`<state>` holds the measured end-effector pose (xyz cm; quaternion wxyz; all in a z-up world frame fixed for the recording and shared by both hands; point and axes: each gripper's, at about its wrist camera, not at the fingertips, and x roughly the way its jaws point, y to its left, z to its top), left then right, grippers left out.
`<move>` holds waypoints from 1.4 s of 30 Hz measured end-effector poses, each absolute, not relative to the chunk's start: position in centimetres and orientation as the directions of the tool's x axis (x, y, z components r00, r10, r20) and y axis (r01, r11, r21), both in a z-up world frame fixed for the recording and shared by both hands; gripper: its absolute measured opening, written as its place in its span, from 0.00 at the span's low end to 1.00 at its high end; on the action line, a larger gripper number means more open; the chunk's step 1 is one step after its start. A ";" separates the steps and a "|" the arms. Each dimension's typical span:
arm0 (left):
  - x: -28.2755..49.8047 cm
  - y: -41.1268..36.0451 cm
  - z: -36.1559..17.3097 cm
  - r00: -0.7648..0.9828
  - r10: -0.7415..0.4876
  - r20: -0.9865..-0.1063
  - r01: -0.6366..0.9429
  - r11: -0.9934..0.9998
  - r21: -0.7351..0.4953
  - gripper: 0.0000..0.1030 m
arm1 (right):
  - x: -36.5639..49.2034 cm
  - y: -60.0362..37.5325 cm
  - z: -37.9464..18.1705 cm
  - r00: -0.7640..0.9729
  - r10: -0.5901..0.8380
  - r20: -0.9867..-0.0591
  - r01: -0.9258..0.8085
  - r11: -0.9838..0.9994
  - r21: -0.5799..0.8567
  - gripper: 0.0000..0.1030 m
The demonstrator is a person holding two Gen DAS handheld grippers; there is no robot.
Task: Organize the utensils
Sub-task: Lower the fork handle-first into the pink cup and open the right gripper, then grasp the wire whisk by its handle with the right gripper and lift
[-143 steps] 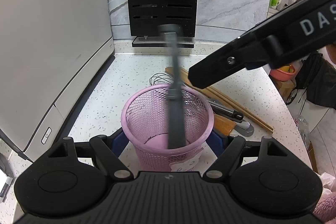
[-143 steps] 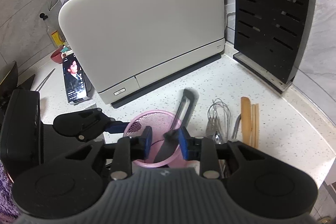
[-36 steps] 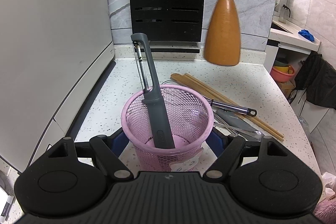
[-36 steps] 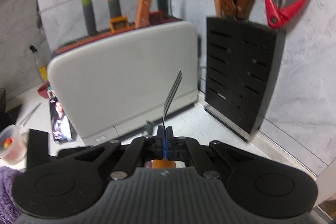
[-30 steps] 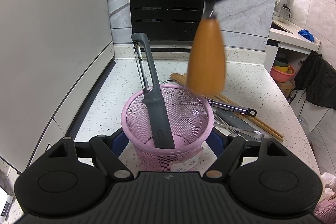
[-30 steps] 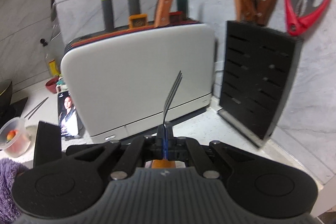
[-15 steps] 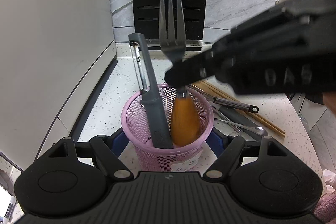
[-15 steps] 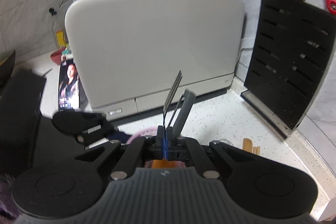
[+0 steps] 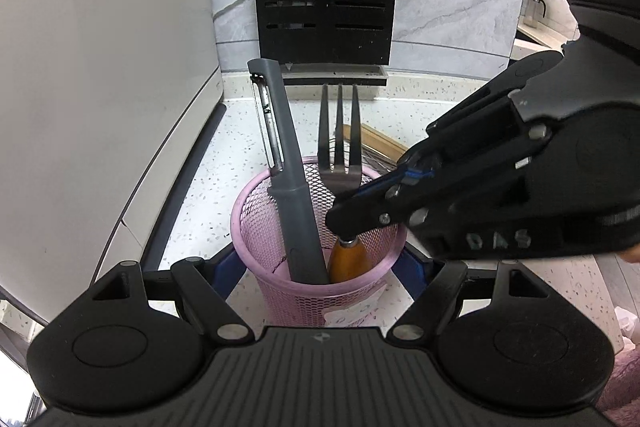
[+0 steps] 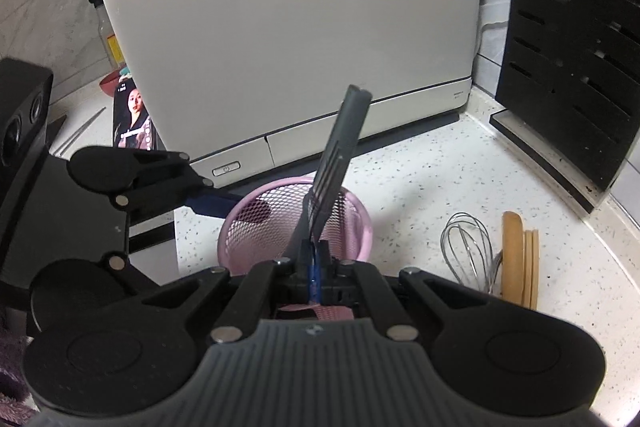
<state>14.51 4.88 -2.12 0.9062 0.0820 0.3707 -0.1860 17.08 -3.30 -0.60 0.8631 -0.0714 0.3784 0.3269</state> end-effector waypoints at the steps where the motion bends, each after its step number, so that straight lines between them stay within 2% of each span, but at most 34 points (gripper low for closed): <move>1: 14.6 4.9 -2.1 0.651 -0.276 -0.707 0.399 0.917 0.009 0.88 | 17.1 -3.1 -0.6 0.498 0.509 -0.703 -0.620 0.775 0.121 0.00; 5: 15.0 4.9 -2.0 0.638 -0.272 -0.720 0.402 0.915 0.010 0.88 | 17.2 -3.3 -0.3 0.485 0.520 -0.704 -0.612 0.776 0.151 0.04; 9: 15.2 4.9 -2.0 0.631 -0.268 -0.728 0.398 0.917 0.007 0.88 | 16.7 -4.8 1.2 0.515 0.531 -0.673 -0.593 0.788 0.169 0.21; 14: 15.7 4.6 -1.8 0.611 -0.258 -0.748 0.395 0.918 0.006 0.87 | 16.5 -8.1 3.7 0.551 0.533 -0.643 -0.537 0.816 0.216 0.25; 22: 16.4 4.4 -1.8 0.603 -0.245 -0.759 0.383 0.924 0.007 0.87 | 18.2 -12.0 3.9 0.583 0.354 -0.732 -0.402 0.908 0.120 0.26; 25: 16.6 4.2 -1.8 0.603 -0.244 -0.760 0.382 0.924 0.007 0.87 | 19.0 -12.7 2.6 0.551 0.311 -0.774 -0.382 0.919 0.097 0.19; 35: 16.8 4.2 -1.8 0.603 -0.248 -0.759 0.388 0.922 0.007 0.87 | 22.8 -10.8 -1.3 0.405 0.249 -0.880 -0.470 0.882 0.033 0.18; 42: 16.8 4.1 -1.7 0.604 -0.251 -0.756 0.390 0.921 0.006 0.87 | 24.4 -8.8 -3.2 0.377 0.182 -0.908 -0.514 0.857 -0.042 0.19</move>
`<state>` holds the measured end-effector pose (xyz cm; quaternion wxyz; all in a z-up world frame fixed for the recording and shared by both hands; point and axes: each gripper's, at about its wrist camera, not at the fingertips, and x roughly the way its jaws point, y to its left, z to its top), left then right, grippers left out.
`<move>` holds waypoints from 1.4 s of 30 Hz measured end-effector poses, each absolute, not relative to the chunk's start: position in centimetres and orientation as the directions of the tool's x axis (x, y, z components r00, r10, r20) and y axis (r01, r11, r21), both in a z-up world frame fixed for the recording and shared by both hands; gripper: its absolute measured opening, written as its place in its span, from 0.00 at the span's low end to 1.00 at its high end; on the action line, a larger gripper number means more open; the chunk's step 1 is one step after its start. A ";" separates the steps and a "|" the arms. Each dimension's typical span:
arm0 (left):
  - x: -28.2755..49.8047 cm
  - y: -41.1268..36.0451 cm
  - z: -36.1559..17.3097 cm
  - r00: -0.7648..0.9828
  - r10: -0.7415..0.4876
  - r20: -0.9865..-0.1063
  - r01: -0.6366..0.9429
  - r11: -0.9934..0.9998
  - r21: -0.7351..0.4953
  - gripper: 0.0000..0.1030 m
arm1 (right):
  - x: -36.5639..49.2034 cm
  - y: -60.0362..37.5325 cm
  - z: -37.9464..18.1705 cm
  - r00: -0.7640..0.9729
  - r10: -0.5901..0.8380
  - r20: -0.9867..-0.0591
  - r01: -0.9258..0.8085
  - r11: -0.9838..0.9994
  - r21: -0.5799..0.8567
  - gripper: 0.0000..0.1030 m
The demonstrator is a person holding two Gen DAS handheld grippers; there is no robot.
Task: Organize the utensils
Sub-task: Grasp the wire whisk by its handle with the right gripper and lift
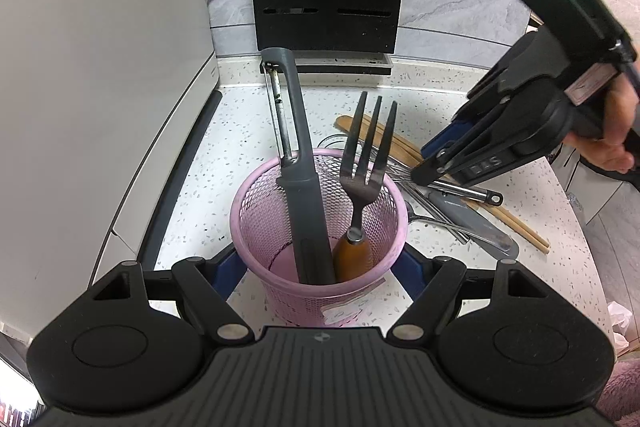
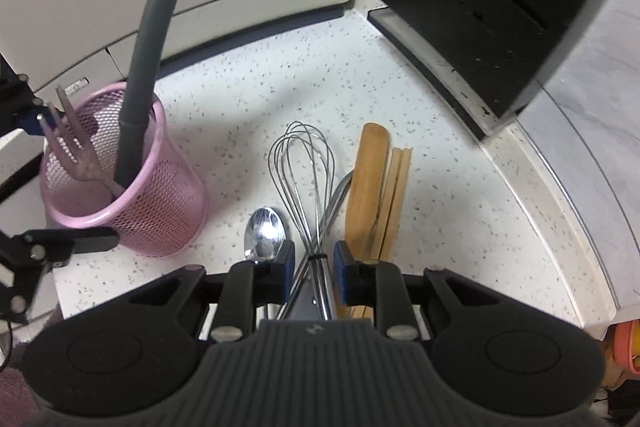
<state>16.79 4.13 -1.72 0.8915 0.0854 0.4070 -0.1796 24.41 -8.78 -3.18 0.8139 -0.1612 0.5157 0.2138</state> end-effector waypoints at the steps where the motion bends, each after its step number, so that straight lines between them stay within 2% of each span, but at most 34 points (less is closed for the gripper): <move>1: 16.8 4.1 -1.7 0.604 -0.251 -0.756 0.390 0.921 0.006 0.87 | 24.6 -8.5 -3.3 0.374 0.179 -0.910 -0.518 0.854 -0.045 0.20; 4: 16.8 4.0 -1.7 0.605 -0.251 -0.756 0.390 0.921 0.006 0.87 | 25.0 -8.0 -3.6 0.375 0.166 -0.912 -0.528 0.847 -0.063 0.28; 13: 16.8 4.1 -1.7 0.606 -0.253 -0.754 0.393 0.920 0.007 0.87 | 26.2 -6.8 -4.2 0.349 0.137 -0.927 -0.541 0.837 -0.080 0.29; 16: 16.7 4.1 -1.7 0.606 -0.253 -0.754 0.393 0.920 0.007 0.87 | 26.6 -6.7 -4.5 0.344 0.136 -0.929 -0.538 0.840 -0.076 0.27; 19: 16.8 4.1 -1.7 0.606 -0.253 -0.754 0.393 0.920 0.006 0.87 | 26.8 -6.7 -4.8 0.340 0.138 -0.930 -0.534 0.843 -0.070 0.20; 27: 16.8 4.0 -1.6 0.606 -0.253 -0.755 0.391 0.920 0.006 0.87 | 26.2 -7.2 -4.3 0.363 0.149 -0.920 -0.537 0.840 -0.076 0.17; 42: 16.8 4.1 -1.7 0.606 -0.254 -0.754 0.394 0.919 0.007 0.87 | 22.7 -9.7 0.1 0.475 0.189 -0.859 -0.492 0.867 -0.081 0.14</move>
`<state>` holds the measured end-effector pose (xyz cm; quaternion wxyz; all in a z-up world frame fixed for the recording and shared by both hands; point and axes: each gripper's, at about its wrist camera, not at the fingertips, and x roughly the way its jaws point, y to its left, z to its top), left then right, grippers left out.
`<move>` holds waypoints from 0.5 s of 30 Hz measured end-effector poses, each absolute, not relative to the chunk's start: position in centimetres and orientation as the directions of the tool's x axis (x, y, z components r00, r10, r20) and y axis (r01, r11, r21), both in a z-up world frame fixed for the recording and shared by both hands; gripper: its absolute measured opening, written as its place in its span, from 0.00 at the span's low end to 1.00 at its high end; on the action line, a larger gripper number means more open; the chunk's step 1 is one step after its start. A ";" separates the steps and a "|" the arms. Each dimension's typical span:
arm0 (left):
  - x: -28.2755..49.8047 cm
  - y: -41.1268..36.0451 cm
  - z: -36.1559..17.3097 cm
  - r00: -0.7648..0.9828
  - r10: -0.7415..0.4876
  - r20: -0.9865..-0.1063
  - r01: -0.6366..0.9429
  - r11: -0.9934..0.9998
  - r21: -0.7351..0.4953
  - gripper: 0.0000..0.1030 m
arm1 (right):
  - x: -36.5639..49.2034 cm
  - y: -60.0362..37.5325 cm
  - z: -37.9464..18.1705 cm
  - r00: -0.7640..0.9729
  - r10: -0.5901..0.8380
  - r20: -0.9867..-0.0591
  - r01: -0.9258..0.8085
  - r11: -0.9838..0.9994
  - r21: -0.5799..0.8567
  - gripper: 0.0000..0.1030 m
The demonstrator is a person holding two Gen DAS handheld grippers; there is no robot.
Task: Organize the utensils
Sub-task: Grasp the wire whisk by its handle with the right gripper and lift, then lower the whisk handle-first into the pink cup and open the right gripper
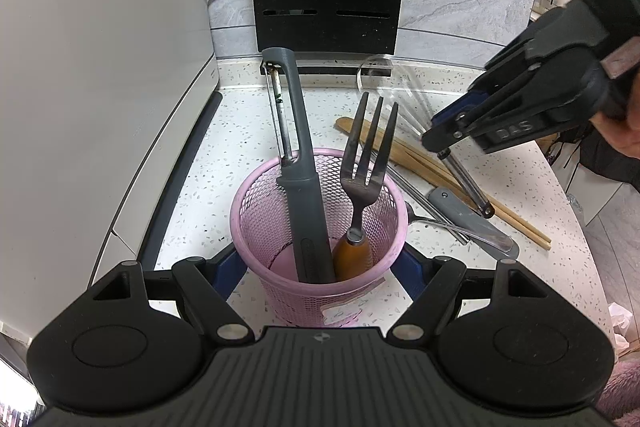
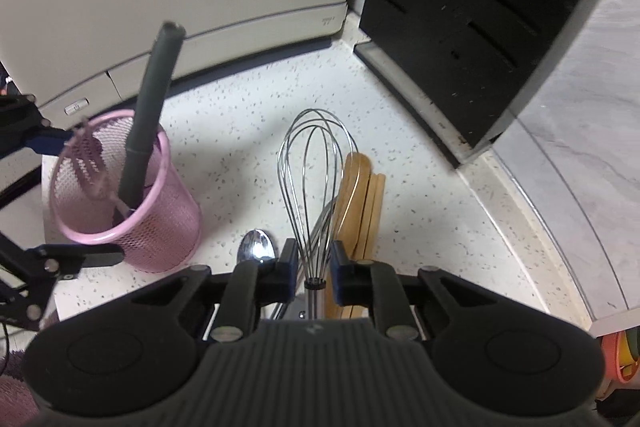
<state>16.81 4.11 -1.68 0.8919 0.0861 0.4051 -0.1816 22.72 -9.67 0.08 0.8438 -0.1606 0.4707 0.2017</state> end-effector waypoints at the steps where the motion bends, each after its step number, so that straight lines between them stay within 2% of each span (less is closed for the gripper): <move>1: 16.8 4.1 -1.7 0.607 -0.254 -0.753 0.393 0.919 0.006 0.87 | 22.4 -9.9 0.3 0.485 0.196 -0.852 -0.491 0.868 -0.079 0.13; 7: 16.7 4.2 -1.8 0.612 -0.255 -0.749 0.387 0.922 0.003 0.87 | 20.4 -10.8 2.2 0.558 0.231 -0.797 -0.467 0.881 -0.072 0.11; 8: 16.7 4.2 -1.8 0.613 -0.254 -0.748 0.386 0.923 0.002 0.87 | 20.1 -11.0 2.6 0.567 0.242 -0.787 -0.463 0.884 -0.061 0.06; 15: 16.5 4.2 -1.8 0.618 -0.254 -0.744 0.379 0.925 -0.001 0.86 | 18.9 -12.0 4.4 0.612 0.294 -0.734 -0.441 0.898 -0.008 0.07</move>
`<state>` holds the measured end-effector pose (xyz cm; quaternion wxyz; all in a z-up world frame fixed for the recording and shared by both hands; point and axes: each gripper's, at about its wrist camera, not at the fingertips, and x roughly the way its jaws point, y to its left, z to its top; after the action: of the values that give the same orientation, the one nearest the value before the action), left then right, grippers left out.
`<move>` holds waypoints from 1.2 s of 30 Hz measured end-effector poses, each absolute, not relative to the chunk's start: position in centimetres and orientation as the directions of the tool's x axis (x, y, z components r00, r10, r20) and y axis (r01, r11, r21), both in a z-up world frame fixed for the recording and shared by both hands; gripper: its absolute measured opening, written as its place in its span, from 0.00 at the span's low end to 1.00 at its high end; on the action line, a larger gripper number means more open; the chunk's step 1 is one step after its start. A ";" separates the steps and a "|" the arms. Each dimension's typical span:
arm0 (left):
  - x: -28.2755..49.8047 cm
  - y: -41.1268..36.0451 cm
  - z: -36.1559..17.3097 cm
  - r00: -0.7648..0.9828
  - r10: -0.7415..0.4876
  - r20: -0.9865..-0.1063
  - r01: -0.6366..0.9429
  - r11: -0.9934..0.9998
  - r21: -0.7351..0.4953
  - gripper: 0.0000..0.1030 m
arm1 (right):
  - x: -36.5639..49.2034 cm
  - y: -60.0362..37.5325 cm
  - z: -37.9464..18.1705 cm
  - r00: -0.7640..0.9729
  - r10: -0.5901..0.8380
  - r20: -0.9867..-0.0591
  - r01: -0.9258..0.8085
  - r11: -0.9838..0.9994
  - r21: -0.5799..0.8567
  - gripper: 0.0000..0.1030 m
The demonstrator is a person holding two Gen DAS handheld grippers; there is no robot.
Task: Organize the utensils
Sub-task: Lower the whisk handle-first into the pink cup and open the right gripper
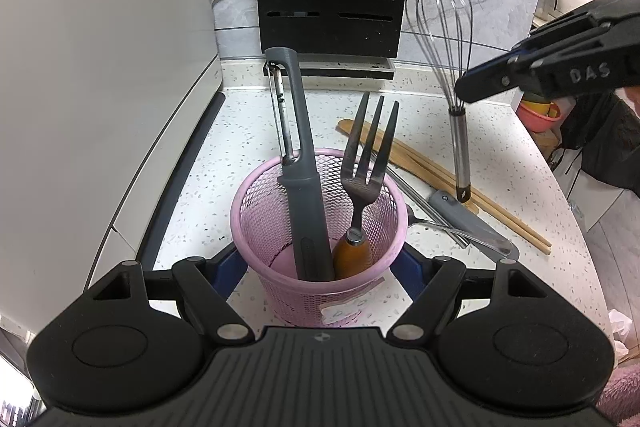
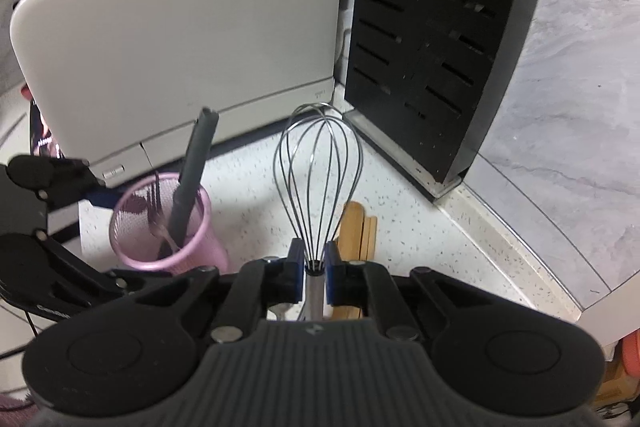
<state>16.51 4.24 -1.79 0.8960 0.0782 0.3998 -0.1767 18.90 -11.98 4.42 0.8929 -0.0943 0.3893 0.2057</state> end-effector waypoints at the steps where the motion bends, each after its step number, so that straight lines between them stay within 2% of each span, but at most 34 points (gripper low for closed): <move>1: 16.5 4.2 -1.8 0.619 -0.254 -0.743 0.378 0.926 -0.002 0.86 | 18.8 -12.1 4.7 0.618 0.301 -0.727 -0.439 0.899 -0.001 0.07; 6: 16.3 4.3 -1.8 0.625 -0.257 -0.737 0.374 0.927 -0.005 0.86 | 18.1 -12.5 6.6 0.650 0.350 -0.675 -0.441 0.896 0.040 0.07; 13: 16.2 4.2 -1.8 0.623 -0.260 -0.738 0.376 0.926 -0.008 0.86 | 16.5 -12.1 9.6 0.679 0.477 -0.558 -0.489 0.861 0.141 0.07; 19: 16.2 4.4 -1.8 0.623 -0.262 -0.737 0.375 0.927 -0.012 0.86 | 16.4 -10.1 9.6 0.670 0.548 -0.500 -0.527 0.826 0.200 0.07; 28: 16.1 4.3 -1.8 0.624 -0.263 -0.736 0.375 0.927 -0.014 0.86 | 17.8 -9.0 6.2 0.674 0.569 -0.471 -0.543 0.814 0.205 0.07; 36: 16.1 4.3 -1.9 0.622 -0.264 -0.737 0.377 0.926 -0.014 0.86 | 18.5 -8.8 3.2 0.627 0.582 -0.519 -0.558 0.799 0.222 0.07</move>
<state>16.08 4.27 -1.87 0.8977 0.0712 0.3964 -0.1785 18.45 -8.81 3.21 0.9016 0.0198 0.2947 0.3160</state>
